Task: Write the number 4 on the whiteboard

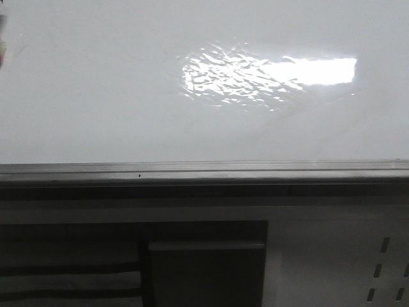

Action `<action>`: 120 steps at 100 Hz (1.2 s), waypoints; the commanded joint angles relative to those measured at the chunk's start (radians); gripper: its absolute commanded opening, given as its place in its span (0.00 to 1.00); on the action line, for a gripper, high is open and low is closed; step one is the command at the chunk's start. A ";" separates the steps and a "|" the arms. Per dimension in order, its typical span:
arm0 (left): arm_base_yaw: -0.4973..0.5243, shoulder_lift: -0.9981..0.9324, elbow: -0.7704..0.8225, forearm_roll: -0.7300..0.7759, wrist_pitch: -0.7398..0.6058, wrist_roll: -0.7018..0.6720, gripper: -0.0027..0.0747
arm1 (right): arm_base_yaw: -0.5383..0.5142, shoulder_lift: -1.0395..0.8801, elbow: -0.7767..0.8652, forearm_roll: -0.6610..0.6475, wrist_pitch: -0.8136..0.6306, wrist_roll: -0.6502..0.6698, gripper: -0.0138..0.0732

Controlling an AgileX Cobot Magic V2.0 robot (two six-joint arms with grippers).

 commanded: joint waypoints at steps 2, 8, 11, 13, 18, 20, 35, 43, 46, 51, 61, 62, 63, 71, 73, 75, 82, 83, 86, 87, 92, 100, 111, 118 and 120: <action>0.000 -0.025 0.028 -0.006 -0.079 -0.006 0.01 | -0.007 -0.021 0.023 0.002 -0.071 -0.006 0.08; 0.000 -0.025 0.028 -0.006 -0.079 -0.006 0.01 | -0.007 -0.021 0.023 0.002 -0.071 -0.006 0.08; 0.000 -0.025 0.028 -0.006 -0.079 -0.006 0.01 | -0.007 -0.021 0.023 0.002 -0.071 -0.006 0.08; 0.000 -0.025 0.028 -0.006 -0.079 -0.006 0.01 | -0.007 -0.021 0.023 0.002 -0.071 -0.006 0.08; 0.000 -0.025 0.028 -0.006 -0.079 -0.006 0.01 | -0.007 -0.021 0.023 0.002 -0.071 -0.006 0.08; 0.000 -0.025 0.028 -0.006 -0.079 -0.006 0.01 | -0.007 -0.021 0.023 0.002 -0.071 -0.006 0.08; 0.000 -0.025 0.028 -0.006 -0.079 -0.006 0.01 | -0.007 -0.021 0.023 0.002 -0.071 -0.006 0.08; 0.000 -0.025 0.028 -0.006 -0.079 -0.006 0.01 | -0.007 -0.021 0.023 0.002 -0.071 -0.006 0.08; 0.000 -0.025 0.028 -0.006 -0.079 -0.006 0.01 | -0.007 -0.021 0.023 0.002 -0.071 -0.006 0.08; 0.000 -0.025 0.028 -0.006 -0.079 -0.006 0.01 | -0.007 -0.021 0.023 0.002 -0.071 -0.006 0.08; 0.000 -0.025 0.028 -0.006 -0.079 -0.006 0.01 | -0.007 -0.021 0.023 0.002 -0.071 -0.006 0.08; 0.000 -0.025 0.028 -0.006 -0.079 -0.006 0.01 | -0.007 -0.021 0.023 0.002 -0.071 -0.006 0.08; 0.000 -0.025 0.028 -0.006 -0.079 -0.006 0.01 | -0.007 -0.021 0.023 0.002 -0.071 -0.006 0.08; 0.000 -0.025 0.028 -0.006 -0.081 -0.006 0.01 | -0.007 -0.021 0.023 0.002 -0.071 -0.006 0.08; 0.000 -0.025 0.028 -0.006 -0.079 -0.006 0.01 | -0.007 -0.021 0.023 0.002 -0.071 -0.006 0.08; 0.000 -0.025 0.028 -0.006 -0.079 -0.006 0.01 | -0.007 -0.021 0.023 0.002 -0.071 -0.006 0.08; 0.000 -0.025 0.028 -0.008 -0.082 -0.006 0.01 | -0.007 -0.021 0.023 0.002 -0.071 -0.006 0.08; 0.000 -0.025 0.028 -0.008 -0.083 -0.006 0.01 | -0.007 -0.021 0.023 0.002 -0.071 -0.006 0.08; 0.000 -0.025 0.028 -0.011 -0.096 -0.006 0.01 | -0.007 -0.021 0.023 0.000 -0.071 -0.006 0.08; 0.000 -0.025 0.028 -0.011 -0.098 -0.006 0.01 | -0.007 -0.021 0.023 -0.002 -0.071 -0.006 0.08; 0.000 -0.025 0.028 -0.011 -0.110 -0.006 0.01 | -0.007 -0.021 0.023 -0.009 -0.077 -0.006 0.08; 0.000 -0.025 0.021 -0.011 -0.128 -0.006 0.01 | -0.007 -0.021 0.016 -0.009 -0.087 -0.006 0.08; 0.000 -0.025 -0.021 -0.012 -0.128 -0.006 0.01 | -0.007 -0.021 -0.031 -0.009 -0.055 -0.006 0.08; 0.000 -0.025 -0.069 -0.012 -0.127 -0.006 0.01 | -0.007 -0.017 -0.082 -0.009 -0.003 -0.006 0.08; 0.000 -0.021 -0.093 -0.012 -0.124 -0.006 0.01 | -0.007 -0.012 -0.107 -0.009 0.017 -0.006 0.08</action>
